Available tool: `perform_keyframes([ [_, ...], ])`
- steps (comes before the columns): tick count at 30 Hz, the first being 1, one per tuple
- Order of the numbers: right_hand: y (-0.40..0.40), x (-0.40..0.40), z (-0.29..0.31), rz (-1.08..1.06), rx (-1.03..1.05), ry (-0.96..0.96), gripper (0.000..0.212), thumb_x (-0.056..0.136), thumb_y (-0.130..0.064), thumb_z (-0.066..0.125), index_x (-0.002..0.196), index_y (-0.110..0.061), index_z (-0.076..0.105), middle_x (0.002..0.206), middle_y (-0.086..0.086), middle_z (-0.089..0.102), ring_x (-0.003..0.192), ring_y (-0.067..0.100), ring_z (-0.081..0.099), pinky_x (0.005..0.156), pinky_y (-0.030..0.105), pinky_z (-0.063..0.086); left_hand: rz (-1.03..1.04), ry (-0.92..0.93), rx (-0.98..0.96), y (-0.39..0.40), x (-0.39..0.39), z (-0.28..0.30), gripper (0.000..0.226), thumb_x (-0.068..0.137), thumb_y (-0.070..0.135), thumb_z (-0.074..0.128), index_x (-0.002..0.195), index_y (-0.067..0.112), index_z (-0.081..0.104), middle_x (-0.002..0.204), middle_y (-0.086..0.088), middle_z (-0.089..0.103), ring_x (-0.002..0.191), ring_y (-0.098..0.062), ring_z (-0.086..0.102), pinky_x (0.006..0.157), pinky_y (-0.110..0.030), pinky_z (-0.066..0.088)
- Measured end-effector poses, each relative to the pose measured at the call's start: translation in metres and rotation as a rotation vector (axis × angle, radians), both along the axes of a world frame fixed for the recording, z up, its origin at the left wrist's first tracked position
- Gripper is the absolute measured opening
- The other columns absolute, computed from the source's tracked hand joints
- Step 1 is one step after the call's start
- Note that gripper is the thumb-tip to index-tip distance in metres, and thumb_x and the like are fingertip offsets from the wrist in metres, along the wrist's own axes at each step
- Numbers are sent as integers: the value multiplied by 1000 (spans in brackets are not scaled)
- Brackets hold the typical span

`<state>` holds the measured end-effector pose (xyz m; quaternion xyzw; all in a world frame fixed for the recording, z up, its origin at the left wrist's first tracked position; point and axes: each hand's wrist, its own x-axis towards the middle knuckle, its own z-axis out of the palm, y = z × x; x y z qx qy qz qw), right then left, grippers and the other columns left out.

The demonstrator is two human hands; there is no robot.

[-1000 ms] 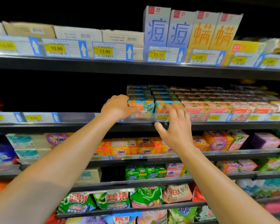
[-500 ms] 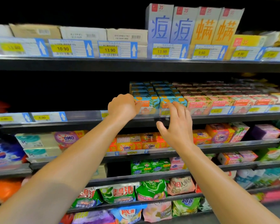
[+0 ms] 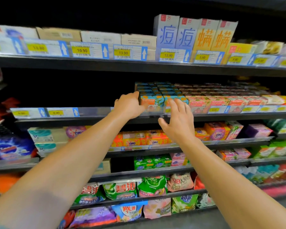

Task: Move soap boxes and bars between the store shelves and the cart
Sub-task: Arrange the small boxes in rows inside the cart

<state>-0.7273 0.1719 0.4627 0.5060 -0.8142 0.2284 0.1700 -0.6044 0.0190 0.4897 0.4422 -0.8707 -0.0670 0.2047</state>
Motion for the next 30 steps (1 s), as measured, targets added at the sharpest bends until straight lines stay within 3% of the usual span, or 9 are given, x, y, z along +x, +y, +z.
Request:
perform_keyframes([
  [5, 24, 31, -13, 39, 60, 41, 77, 92, -54, 54, 153, -16, 27, 160, 5, 27, 149, 26, 18, 123, 44, 16, -46, 12, -189, 56, 50, -26, 66, 93, 54, 52, 148, 21, 37, 150, -3, 42, 137, -28, 38, 112, -47, 32],
  [8, 44, 62, -32, 91, 118, 39, 78, 91, -55, 55, 153, -17, 26, 160, 6, 27, 149, 26, 17, 123, 45, 16, -41, -38, -136, 84, 86, -51, 67, 93, 52, 52, 151, 23, 33, 156, -2, 34, 144, -26, 27, 117, -50, 22],
  [15, 86, 147, -89, 239, 308, -41, 79, 90, -52, 58, 154, -19, 25, 161, 4, 25, 150, 29, 13, 123, 46, 14, 0, -198, 13, 140, 190, -128, 69, 94, 55, 48, 153, 26, 28, 160, -1, 26, 146, -25, 20, 119, -45, 15],
  [20, 93, 218, -132, 399, 497, -82, 80, 92, -50, 58, 156, -21, 21, 163, 2, 17, 151, 28, 7, 123, 46, 9, 70, -255, 90, 174, 276, -180, 65, 91, 50, 56, 148, 25, 39, 157, -5, 33, 142, -31, 28, 115, -49, 23],
  [23, 89, 265, -155, 491, 576, -86, 82, 88, -49, 61, 155, -18, 25, 162, 5, 23, 150, 30, 14, 122, 46, 15, 129, -250, 151, 188, 331, -208, 63, 82, 44, 61, 139, 19, 52, 149, -10, 45, 135, -36, 40, 107, -51, 35],
  [26, 85, 309, -179, 596, 603, -90, 80, 78, -48, 66, 145, -9, 45, 151, 14, 43, 141, 38, 36, 114, 53, 32, 192, -218, 226, 199, 386, -232, 63, 78, 50, 53, 130, 13, 62, 138, -15, 56, 122, -40, 53, 97, -53, 45],
  [28, 75, 341, -196, 649, 608, -104, 81, 73, -45, 75, 141, -8, 50, 146, 15, 48, 137, 39, 42, 111, 56, 36, 257, -258, 284, 202, 425, -250, 66, 85, 51, 54, 142, 19, 50, 149, -11, 45, 134, -37, 43, 107, -51, 36],
  [30, 63, 373, -211, 698, 658, -119, 82, 80, -43, 73, 148, -12, 41, 153, 11, 38, 144, 36, 30, 118, 51, 26, 319, -313, 350, 199, 465, -267, 70, 91, 54, 52, 152, 27, 33, 158, -4, 30, 145, -31, 26, 115, -47, 24],
])
